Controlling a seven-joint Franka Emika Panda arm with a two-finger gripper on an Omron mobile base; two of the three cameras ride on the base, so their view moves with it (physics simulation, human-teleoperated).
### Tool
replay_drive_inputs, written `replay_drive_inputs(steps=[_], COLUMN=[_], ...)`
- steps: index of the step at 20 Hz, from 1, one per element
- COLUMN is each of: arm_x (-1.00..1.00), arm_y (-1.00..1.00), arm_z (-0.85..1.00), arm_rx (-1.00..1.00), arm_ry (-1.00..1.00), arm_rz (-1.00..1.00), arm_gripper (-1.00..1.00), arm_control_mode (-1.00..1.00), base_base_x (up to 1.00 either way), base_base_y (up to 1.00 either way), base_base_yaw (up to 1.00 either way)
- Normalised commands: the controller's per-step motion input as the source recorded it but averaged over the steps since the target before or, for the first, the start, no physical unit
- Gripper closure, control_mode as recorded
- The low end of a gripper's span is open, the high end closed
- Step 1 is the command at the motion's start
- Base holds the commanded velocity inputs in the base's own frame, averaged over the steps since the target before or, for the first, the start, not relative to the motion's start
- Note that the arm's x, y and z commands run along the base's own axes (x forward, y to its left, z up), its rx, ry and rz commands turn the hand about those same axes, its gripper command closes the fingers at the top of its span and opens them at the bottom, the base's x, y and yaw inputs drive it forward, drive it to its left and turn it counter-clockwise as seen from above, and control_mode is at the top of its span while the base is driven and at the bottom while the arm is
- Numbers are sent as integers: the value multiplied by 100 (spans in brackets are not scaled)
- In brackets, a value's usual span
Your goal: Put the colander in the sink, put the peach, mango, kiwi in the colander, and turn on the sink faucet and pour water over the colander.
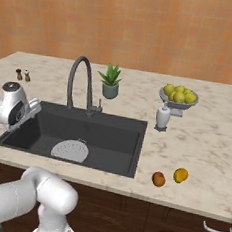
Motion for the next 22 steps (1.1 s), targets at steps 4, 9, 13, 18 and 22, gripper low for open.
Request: replay_drive_inputs(steps=[4, 9, 13, 18, 22], arm_x=[-53, -6, 0, 0, 0], arm_y=[57, 64, 49, 48, 38], arm_z=[34, 10, 9, 0, -10], arm_rx=[-38, -32, -30, -21, -12], arm_ry=[0, 3, 4, 3, 5], arm_rz=[45, 55, 59, 56, 55], arm_gripper=[-100, -100, -100, -100, -100], arm_control_mode=[-100, -100, -100, -100, -100], base_base_x=[0, 0, 0, 0, 0], base_base_y=[0, 0, 0, 0, 0], base_base_yaw=[0, 0, 0, 0, 0])
